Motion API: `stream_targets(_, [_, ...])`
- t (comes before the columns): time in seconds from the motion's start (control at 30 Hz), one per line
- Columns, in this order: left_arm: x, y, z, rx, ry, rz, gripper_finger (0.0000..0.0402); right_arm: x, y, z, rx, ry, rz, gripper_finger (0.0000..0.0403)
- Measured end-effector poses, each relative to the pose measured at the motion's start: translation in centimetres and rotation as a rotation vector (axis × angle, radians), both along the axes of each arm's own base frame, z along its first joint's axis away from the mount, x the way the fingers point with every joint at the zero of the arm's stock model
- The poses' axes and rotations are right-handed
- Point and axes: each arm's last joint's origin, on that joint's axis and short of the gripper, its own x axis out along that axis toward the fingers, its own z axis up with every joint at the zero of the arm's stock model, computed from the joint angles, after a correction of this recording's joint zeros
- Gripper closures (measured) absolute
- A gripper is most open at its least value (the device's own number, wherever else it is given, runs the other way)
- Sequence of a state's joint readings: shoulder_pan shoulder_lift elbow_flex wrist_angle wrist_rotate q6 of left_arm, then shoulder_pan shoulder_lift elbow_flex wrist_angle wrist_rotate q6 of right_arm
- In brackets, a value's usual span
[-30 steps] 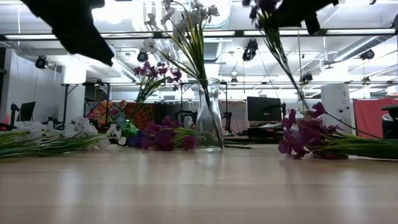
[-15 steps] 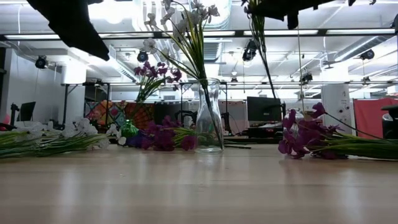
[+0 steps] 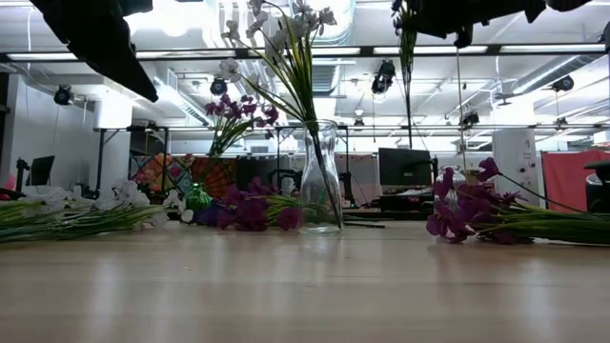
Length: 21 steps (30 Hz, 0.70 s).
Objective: Sort flowers into vase by color
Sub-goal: Put the bottom blue flowers into the top transparent flower vase
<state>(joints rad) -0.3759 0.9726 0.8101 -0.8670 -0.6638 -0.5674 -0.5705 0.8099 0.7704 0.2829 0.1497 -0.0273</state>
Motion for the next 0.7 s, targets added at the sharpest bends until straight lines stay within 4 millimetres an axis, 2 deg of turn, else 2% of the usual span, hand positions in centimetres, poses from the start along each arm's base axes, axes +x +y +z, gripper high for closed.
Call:
stream_targets(0.27, [-0.2, 0.1, -0.1, -0.001, 0.019, 0.014, 0.0186, -1.8, -0.5, -1.5, -0.015, -0.036, -0.072, 0.0369])
stream_targets(0.5, [-0.4, 0.2, -0.3, -0.01, 0.032, 0.037, 0.0186, -3.8, 0.5, -2.4, -0.031, -0.067, -0.107, 0.0369])
stream_targets(0.7, [-0.4, 0.2, -0.3, -0.01, 0.028, 0.042, 0.0186, -5.1, 1.2, -2.4, -0.077, -0.068, -0.206, 0.0369])
